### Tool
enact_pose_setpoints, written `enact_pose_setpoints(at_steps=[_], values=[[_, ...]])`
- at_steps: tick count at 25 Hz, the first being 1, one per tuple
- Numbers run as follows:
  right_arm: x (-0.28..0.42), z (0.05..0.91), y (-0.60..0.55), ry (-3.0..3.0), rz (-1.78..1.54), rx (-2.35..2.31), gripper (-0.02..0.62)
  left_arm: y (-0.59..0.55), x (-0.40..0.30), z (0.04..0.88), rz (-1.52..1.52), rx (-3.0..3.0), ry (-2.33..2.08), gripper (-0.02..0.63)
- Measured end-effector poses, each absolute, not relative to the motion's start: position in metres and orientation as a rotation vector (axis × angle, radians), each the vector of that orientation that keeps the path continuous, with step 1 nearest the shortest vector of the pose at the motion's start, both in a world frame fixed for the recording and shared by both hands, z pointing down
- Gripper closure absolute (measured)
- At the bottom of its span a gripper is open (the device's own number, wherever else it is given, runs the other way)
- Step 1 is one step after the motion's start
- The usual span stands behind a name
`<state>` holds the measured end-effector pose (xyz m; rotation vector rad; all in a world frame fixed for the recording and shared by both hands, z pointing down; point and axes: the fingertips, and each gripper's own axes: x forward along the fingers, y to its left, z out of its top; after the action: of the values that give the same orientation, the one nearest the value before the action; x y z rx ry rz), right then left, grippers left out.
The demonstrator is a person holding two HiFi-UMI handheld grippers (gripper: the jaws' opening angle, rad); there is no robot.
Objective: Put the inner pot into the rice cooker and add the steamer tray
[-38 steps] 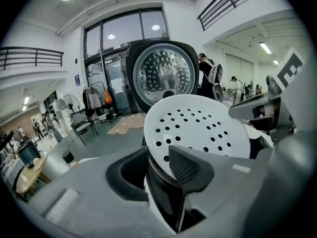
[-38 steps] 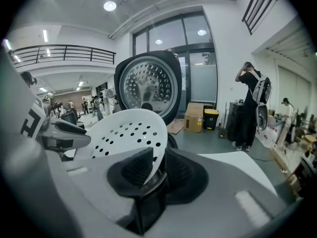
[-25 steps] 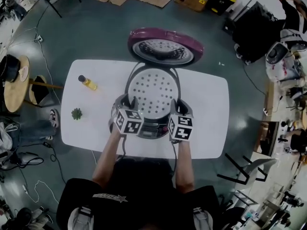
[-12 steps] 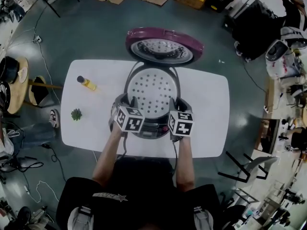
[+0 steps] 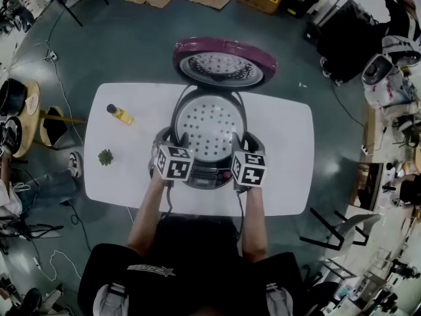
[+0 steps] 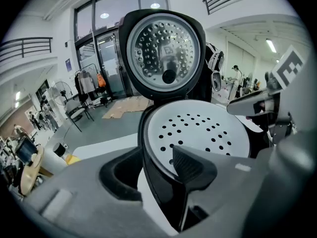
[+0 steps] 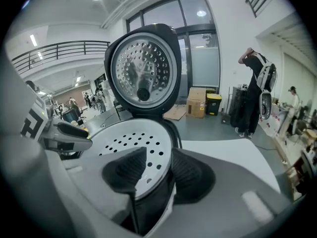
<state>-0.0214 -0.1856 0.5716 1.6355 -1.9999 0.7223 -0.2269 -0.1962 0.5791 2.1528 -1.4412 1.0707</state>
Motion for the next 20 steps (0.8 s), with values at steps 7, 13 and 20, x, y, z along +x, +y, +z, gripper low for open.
enact_pose_setpoints(at_steps=[7,13,20], values=[[-0.019,0.555,-0.182,-2.027,0.670,1.662,0.436,-0.198,-0.227,0.561,1.016,2.203,-1.491,0.411],[-0.017,0.519,-0.174,-2.081,0.576,1.723,0.436,-0.190,-0.223,0.531,0.920,2.283,-1.531,0.411],[-0.016,0.453,-0.152,-2.229,0.391,1.852,0.436,-0.174,-0.218,0.471,0.730,2.470,-1.611,0.415]])
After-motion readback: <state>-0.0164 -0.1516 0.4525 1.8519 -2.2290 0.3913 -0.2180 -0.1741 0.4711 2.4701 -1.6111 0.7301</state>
